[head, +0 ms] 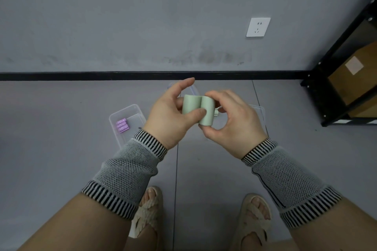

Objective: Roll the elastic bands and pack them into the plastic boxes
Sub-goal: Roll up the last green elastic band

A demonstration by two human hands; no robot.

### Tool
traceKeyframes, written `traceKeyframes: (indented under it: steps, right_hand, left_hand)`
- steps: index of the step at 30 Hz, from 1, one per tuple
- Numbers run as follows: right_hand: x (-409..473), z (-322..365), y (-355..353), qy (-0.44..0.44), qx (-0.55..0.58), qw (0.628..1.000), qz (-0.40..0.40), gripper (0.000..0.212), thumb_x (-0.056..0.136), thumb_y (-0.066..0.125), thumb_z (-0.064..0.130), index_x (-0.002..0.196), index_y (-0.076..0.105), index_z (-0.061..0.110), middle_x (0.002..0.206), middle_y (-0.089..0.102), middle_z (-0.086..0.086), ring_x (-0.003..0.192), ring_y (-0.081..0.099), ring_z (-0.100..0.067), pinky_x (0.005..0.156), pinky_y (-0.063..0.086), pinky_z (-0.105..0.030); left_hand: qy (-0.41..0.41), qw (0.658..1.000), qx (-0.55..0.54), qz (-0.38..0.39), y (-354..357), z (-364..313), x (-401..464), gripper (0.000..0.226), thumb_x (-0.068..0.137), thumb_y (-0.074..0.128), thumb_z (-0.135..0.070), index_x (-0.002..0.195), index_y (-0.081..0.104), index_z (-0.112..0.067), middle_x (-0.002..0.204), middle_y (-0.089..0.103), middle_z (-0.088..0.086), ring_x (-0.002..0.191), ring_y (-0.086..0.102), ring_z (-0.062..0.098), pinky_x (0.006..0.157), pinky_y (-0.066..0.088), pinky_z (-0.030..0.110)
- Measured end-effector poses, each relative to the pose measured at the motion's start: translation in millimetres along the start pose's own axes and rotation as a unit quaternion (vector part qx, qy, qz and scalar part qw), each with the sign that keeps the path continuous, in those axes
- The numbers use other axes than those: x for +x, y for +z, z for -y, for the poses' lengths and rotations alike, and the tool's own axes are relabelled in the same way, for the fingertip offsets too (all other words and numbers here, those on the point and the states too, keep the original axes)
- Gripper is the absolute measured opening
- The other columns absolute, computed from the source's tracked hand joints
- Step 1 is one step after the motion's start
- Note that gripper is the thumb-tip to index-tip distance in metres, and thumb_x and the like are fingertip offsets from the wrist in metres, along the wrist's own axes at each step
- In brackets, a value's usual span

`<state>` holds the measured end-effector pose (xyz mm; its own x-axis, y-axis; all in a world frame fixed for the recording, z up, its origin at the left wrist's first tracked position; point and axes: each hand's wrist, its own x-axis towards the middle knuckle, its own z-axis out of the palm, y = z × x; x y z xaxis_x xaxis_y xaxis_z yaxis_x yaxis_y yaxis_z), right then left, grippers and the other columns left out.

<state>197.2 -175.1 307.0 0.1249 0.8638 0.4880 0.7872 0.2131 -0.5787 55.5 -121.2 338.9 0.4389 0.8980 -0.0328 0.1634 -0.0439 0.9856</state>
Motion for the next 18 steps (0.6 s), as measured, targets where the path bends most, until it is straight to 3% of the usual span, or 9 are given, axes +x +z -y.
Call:
traceKeyframes:
  steps: [3,7,10,11,13,16,17,18]
  right_hand:
    - [-2,-3,4,-0.009,-0.006,1.000,-0.001,0.053,0.070,0.076,0.021,0.119,0.058,0.010,0.108,0.059,0.000,0.096,0.055,-0.010,0.080,0.052,-0.030]
    - [-2,-3,6,-0.007,-0.015,1.000,0.018,0.058,0.071,0.079,0.024,0.122,0.056,0.014,0.110,0.057,0.002,0.097,0.055,-0.012,0.081,0.050,-0.028]
    - [2,2,1,0.080,0.087,0.992,0.051,0.047,0.069,0.081,0.020,0.107,0.055,0.030,0.103,0.056,0.014,0.093,0.056,-0.003,0.080,0.050,-0.021]
    - [5,5,-2,0.141,0.196,0.969,0.056,0.049,0.067,0.083,0.014,0.103,0.055,0.031,0.101,0.060,0.014,0.092,0.059,-0.003,0.079,0.051,-0.020]
    - [8,5,-11,0.217,0.422,0.879,0.040,0.053,0.060,0.085,0.003,0.102,0.059,0.023,0.099,0.066,0.006,0.092,0.064,-0.007,0.078,0.053,-0.022]
    - [7,-6,-17,0.232,0.604,0.761,0.051,0.066,0.046,0.092,0.017,0.105,0.062,0.014,0.103,0.070,-0.002,0.097,0.065,-0.016,0.089,0.053,-0.039]
    - [6,-8,-17,0.232,0.622,0.745,0.059,0.067,0.045,0.092,0.022,0.105,0.063,0.015,0.105,0.070,-0.002,0.098,0.064,-0.018,0.092,0.051,-0.042]
    - [6,-9,-18,0.233,0.609,0.756,0.066,0.066,0.046,0.092,0.023,0.104,0.063,0.016,0.106,0.070,-0.001,0.099,0.065,-0.017,0.092,0.051,-0.042]
  left_hand:
    - [-0.016,1.000,-0.007,-0.001,-1,3,2,0.065,0.079,0.069,0.000,0.129,0.045,-0.033,0.082,0.074,-0.001,0.082,0.070,0.013,0.088,0.054,0.037]
    - [-0.035,0.999,-0.006,0.005,-3,6,3,0.066,0.076,0.072,-0.010,0.131,0.043,-0.034,0.086,0.074,0.005,0.087,0.070,0.019,0.086,0.054,0.042]
    - [-0.102,0.991,-0.074,-0.039,-6,4,7,0.049,0.087,0.060,-0.002,0.131,0.048,-0.018,0.092,0.070,0.011,0.078,0.070,0.019,0.070,0.059,0.032]
    - [-0.139,0.980,-0.133,-0.047,-8,3,8,0.045,0.088,0.057,0.000,0.130,0.050,-0.014,0.095,0.067,0.011,0.073,0.069,0.016,0.063,0.058,0.027]
    - [-0.187,0.952,-0.240,-0.037,-12,0,10,0.039,0.089,0.055,0.001,0.127,0.052,-0.009,0.096,0.065,0.009,0.066,0.068,0.012,0.055,0.055,0.022]
    - [-0.202,0.935,-0.293,-0.003,-15,-2,13,0.036,0.089,0.053,0.000,0.124,0.054,-0.009,0.090,0.065,0.004,0.063,0.067,0.009,0.052,0.054,0.020]
    - [-0.202,0.933,-0.298,0.001,-16,-3,13,0.036,0.089,0.053,0.000,0.123,0.054,-0.010,0.089,0.065,0.004,0.063,0.067,0.010,0.053,0.054,0.020]
    - [-0.202,0.933,-0.297,0.001,-16,-3,13,0.036,0.089,0.053,0.000,0.123,0.054,-0.011,0.088,0.066,0.004,0.063,0.067,0.010,0.053,0.054,0.020]
